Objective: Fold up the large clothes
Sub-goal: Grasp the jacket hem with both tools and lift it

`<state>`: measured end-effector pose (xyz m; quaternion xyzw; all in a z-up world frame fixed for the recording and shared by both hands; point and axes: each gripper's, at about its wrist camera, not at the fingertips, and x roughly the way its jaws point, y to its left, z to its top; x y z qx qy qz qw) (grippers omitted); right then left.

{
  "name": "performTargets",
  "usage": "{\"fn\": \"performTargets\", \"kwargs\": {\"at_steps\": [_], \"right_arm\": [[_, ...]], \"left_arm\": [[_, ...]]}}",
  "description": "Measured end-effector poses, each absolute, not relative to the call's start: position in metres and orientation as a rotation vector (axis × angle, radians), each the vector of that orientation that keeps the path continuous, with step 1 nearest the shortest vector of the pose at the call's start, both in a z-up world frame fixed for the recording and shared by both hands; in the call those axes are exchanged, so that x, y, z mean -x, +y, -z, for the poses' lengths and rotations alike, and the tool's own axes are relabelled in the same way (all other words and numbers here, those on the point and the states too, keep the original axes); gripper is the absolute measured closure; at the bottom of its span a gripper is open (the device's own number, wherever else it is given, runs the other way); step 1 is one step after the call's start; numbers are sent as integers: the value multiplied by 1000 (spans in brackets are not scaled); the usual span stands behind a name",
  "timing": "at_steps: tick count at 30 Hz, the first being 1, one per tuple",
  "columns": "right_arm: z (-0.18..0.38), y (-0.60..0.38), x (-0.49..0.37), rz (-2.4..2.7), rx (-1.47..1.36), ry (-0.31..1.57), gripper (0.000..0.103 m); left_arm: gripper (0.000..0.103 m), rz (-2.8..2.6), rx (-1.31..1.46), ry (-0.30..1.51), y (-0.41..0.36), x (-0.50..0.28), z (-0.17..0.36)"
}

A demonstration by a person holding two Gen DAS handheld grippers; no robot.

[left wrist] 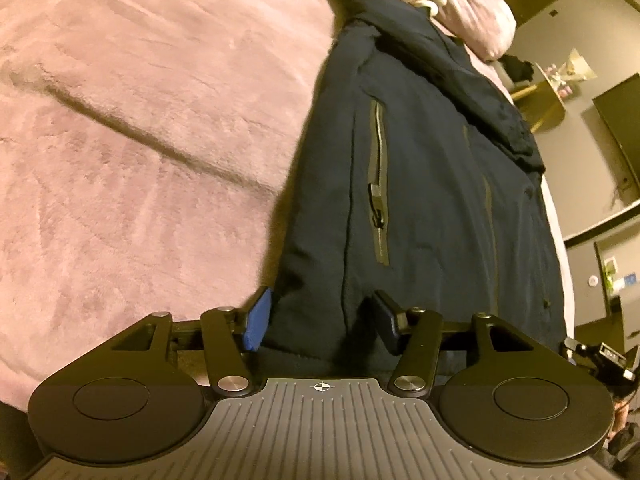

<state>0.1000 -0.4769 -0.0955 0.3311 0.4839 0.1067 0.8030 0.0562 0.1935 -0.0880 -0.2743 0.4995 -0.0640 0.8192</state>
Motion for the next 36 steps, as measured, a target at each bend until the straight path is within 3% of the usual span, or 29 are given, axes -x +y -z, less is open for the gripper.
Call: {"fn": "performTargets", "kwargs": {"at_steps": [2, 4, 5, 8, 14, 20, 30, 36], "right_arm": [[97, -473, -101, -233, -690, 1041, 48], [96, -469, -101, -223, -646, 1048, 70], [97, -467, -102, -227, -644, 1059, 75], [94, -467, -102, -262, -690, 1050, 84], [72, -465, -115, -328, -895, 957, 86], [43, -465, -170, -290, -994, 824, 87], [50, -450, -300, -77, -1023, 740, 87], [80, -420, -366, 39, -918, 803, 86]], "left_arm": [[57, 125, 570, 1071, 193, -57, 87], [69, 125, 571, 1079, 194, -57, 86], [77, 139, 585, 1075, 195, -57, 85], [84, 168, 616, 1050, 193, -57, 72], [86, 197, 754, 896, 200, -76, 28], [87, 145, 832, 784, 208, -144, 0], [87, -52, 962, 820, 223, -279, 47], [87, -122, 977, 867, 223, -318, 92]]}}
